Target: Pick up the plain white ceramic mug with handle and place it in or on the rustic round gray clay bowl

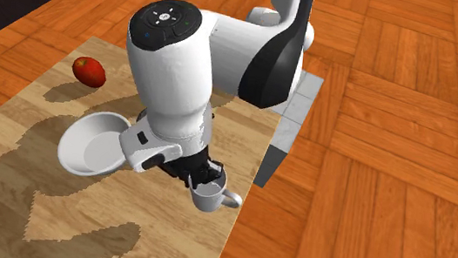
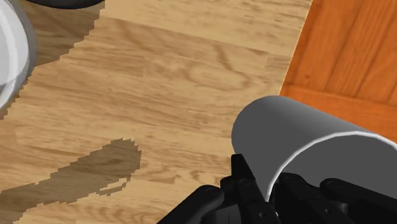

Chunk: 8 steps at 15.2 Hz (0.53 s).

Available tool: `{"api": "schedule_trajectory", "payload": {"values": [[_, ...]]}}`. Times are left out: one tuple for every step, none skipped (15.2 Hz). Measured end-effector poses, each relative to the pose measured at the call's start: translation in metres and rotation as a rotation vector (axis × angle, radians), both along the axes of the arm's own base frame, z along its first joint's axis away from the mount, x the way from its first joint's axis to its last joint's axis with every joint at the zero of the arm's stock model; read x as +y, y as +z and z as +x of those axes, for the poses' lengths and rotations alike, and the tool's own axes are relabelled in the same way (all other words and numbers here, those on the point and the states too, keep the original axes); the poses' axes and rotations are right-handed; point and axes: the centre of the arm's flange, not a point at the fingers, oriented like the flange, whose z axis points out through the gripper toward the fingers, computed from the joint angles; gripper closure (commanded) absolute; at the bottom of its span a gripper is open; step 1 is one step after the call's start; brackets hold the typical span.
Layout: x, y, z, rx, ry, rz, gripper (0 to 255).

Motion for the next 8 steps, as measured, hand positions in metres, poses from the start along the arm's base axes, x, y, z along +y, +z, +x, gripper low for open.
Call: {"api": "schedule_trajectory", "payload": {"values": [[-0.009, 0.000, -0.006, 0.000, 0.000, 0.000, 255], [-0.021, 0.005, -0.010, 0.000, 0.000, 0.000, 255], [-0.034, 0.007, -0.016, 0.000, -0.001, 0.000, 255], [-0.048, 0.006, -0.024, 0.000, -0.001, 0.000, 255], [-0.060, 0.006, -0.030, 0.000, -0.001, 0.000, 255], [-0.070, 0.008, -0.035, 0.000, -0.001, 0.000, 255], [-0.081, 0.010, -0.043, 0.000, -0.001, 0.000, 255], [-0.090, 0.011, -0.050, 0.000, -0.001, 0.000, 255]]}}
